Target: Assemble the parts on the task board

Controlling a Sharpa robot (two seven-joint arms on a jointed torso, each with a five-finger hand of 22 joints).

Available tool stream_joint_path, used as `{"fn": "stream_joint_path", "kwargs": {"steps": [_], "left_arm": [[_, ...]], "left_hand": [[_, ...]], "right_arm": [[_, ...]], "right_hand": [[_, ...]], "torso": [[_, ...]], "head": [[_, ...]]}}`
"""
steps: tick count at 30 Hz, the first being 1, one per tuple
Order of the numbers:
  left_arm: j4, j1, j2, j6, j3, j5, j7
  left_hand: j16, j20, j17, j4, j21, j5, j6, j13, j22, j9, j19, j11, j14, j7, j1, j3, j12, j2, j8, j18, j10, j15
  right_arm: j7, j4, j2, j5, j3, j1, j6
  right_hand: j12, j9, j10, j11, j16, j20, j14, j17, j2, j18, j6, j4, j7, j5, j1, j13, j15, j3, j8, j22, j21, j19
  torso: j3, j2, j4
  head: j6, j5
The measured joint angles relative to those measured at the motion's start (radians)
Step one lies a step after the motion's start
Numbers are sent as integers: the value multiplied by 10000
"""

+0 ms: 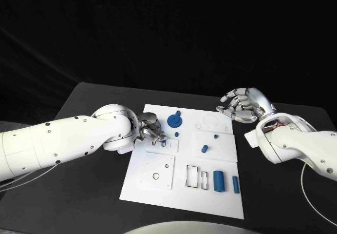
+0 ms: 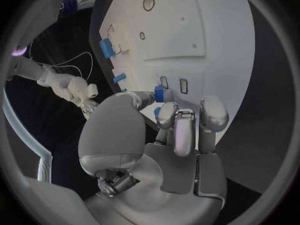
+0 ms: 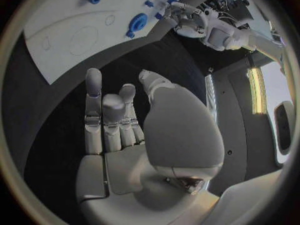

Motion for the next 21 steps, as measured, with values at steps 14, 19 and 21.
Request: {"fn": "stream_joint_path", "kwargs": {"steps": [14, 19, 21], "left_arm": [[-78, -19, 117, 112, -41, -485, -25], [-72, -21, 121, 267, -45, -555, -34], [-65, -21, 125, 337, -47, -576, -38]], "left_hand": [[0, -38, 0, -135, 36, -34, 128, 125, 33, 109, 37, -35, 0, -82, -266, 274, 63, -107, 54, -1, 178, 0], [0, -38, 0, -135, 36, -34, 160, 148, 43, 142, 37, -35, 0, -89, -317, 274, 95, -158, 114, 0, 177, 0], [0, -38, 0, -135, 36, -33, 163, 176, 43, 149, 37, -37, 0, -92, -358, 274, 94, -122, 114, 0, 180, 0]], "right_arm": [[12, 5, -7, 20, 0, -1, 2], [14, 9, -9, 25, 0, -1, 4], [15, 12, -10, 27, 0, -1, 4]], "right_hand": [[-53, 0, -71, -1, -59, 0, -36, -30, 0, 0, 0, -29, 0, 0, 0, -79, 36, 29, 0, -17, 0, 0], [-53, 0, -71, -1, -59, 0, -36, -30, 1, 0, 0, -29, 0, 0, 0, -79, 36, 28, 0, -16, 0, 0], [-53, 0, -71, -1, -59, 0, -36, -30, 1, 0, 0, -29, 0, 0, 0, -79, 36, 29, 0, -16, 0, 0]], "torso": [[5, 25, -2], [5, 22, -3], [5, 21, -2]], "head": [[-37, 13], [-62, 10], [-69, 9]]}}
